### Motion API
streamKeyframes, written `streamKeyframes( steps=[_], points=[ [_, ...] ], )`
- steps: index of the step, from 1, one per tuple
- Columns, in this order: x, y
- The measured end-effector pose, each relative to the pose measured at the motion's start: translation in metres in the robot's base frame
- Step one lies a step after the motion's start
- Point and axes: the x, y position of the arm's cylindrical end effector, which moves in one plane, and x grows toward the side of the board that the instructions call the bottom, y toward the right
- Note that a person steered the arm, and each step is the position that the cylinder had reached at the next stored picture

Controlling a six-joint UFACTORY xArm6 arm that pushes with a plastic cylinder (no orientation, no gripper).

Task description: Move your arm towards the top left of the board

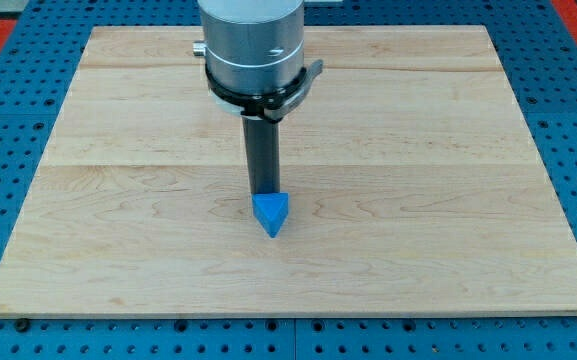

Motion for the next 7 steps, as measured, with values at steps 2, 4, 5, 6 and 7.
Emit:
streamKeyframes(
  steps=[2, 4, 5, 6, 7],
  points=[
    [0.028, 0.0],
    [-0.017, -0.008],
    [-0.035, -0.082],
    [-0.064, -0.121],
    [-0.102, -0.147]
  ],
)
